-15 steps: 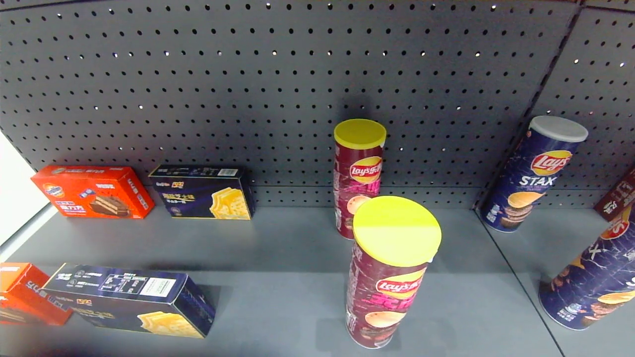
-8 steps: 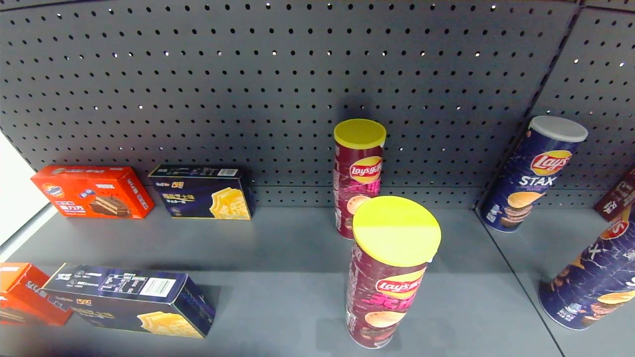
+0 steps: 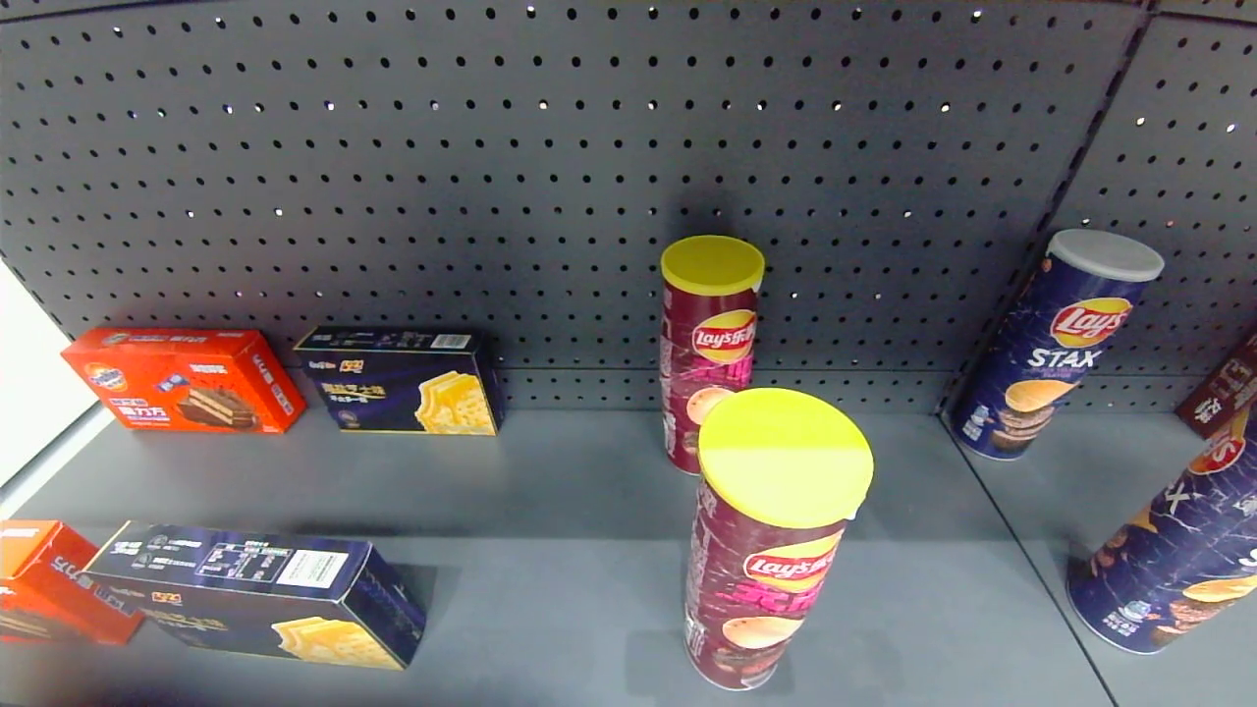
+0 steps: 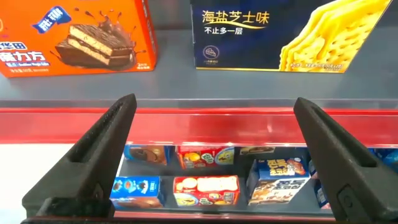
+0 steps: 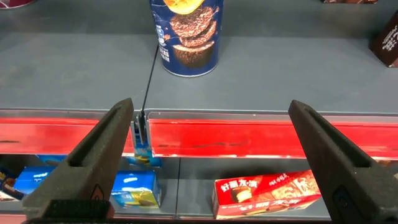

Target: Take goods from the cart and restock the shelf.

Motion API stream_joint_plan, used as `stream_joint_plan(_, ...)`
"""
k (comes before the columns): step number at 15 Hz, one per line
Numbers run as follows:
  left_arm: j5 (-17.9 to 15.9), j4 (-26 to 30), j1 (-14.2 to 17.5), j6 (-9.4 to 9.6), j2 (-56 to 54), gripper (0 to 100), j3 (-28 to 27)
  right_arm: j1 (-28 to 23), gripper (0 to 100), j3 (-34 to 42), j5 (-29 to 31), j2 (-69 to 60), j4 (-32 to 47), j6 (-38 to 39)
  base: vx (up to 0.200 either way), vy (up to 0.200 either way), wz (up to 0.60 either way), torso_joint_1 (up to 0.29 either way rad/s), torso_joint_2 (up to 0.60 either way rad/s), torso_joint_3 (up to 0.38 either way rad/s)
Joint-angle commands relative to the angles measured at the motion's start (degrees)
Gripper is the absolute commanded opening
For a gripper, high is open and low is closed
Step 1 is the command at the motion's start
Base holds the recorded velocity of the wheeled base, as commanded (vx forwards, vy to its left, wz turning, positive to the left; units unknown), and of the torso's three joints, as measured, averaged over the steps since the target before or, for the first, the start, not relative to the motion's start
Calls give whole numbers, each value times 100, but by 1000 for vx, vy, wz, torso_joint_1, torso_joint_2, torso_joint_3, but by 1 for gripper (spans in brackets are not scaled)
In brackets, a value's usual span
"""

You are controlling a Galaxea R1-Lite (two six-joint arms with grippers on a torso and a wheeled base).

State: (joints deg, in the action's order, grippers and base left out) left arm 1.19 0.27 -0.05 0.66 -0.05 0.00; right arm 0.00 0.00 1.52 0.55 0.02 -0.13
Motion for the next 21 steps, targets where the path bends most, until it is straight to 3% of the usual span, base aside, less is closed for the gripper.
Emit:
stream_joint_plan(1,-5,0,5,13,14,100,0,-9,100,-624,375,305,-55,84,0,0,0,0,0,0)
stream_joint_plan(2,12,0,-4,4,14,100,0,97,100,-1846,595,1861,15,251,0,0,0,0,0,0)
stream_joint_plan(3,4,0,5,4,14,100,0,272,100,-2355,393,2371,-108,242,0,0,0,0,0,0)
stream_joint_plan(8,4,0,-4,4,14,100,0,703,100,-4184,-741,3865,-196,-356,0,0,0,0,0,0)
stream_joint_plan(13,4,0,-4,4,14,100,0,1099,100,-4526,-1427,4647,-618,-813,0,0,0,0,0,0)
stream_joint_plan(17,4,0,5,4,14,100,0,1828,100,-4553,-1471,4964,-653,-962,0,0,0,0,0,0)
stream_joint_plan(21,4,0,5,4,14,100,0,1986,100,-4737,-1488,5473,-1286,-971,0,0,0,0,0,0)
